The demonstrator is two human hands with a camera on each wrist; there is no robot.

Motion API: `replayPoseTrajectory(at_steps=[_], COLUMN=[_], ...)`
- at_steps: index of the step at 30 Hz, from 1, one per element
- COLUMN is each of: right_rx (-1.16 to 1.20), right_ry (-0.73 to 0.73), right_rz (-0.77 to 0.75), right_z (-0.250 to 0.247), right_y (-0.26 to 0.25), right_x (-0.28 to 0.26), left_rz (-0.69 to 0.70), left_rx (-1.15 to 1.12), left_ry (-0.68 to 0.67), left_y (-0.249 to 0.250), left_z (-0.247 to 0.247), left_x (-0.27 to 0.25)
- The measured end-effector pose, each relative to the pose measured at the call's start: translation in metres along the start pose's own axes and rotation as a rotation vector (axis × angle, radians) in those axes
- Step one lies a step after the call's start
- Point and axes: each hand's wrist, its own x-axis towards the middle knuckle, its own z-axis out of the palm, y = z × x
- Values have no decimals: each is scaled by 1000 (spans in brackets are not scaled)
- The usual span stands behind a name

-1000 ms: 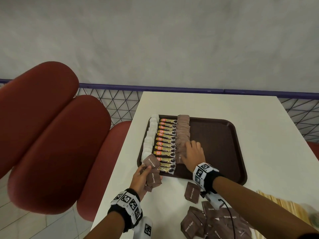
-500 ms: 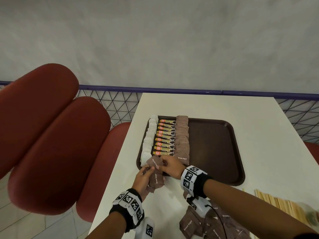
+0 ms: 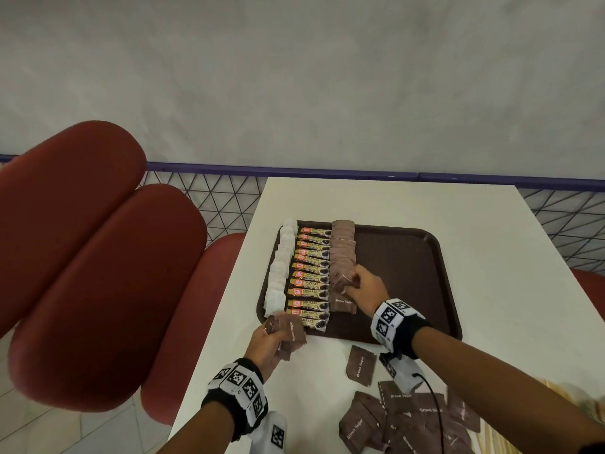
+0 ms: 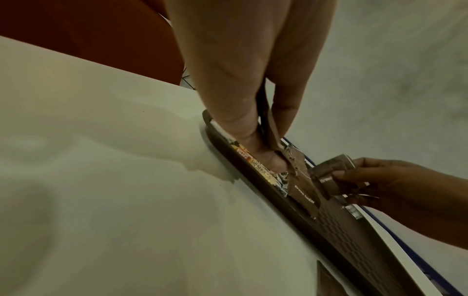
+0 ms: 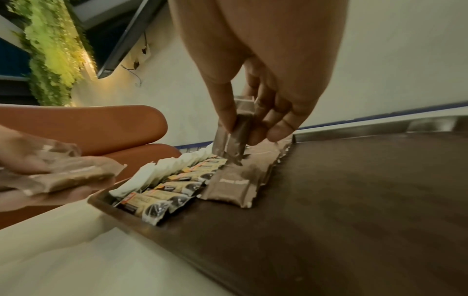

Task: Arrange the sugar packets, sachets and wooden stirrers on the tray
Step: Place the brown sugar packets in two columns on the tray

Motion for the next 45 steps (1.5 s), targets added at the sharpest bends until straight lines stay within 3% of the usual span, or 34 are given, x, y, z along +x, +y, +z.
replayPoseTrajectory(at_steps=[10,15,24,29,35,45], right_rx=[123,188,-255,-303,-407,65], right_ry=[-60,-61,-82,-62,77,-314], right_rz=[148,152,88,101,-48,-259], right_z=[0,15,25,26,28,53], right_y=[28,28,24,29,24,-7], right_x=[-5,-7,-5,-1,-9,-23], left_rz=[-5,11,43,37,33,72], left_rx=[-58,-82,-120,-117,-93,-76], left_ry=[14,28,21,22,44,46], left_y=[-1,1,3,2,1,1], left_z=[5,5,0,1,3,9], left_x=[5,7,6,5,4,2])
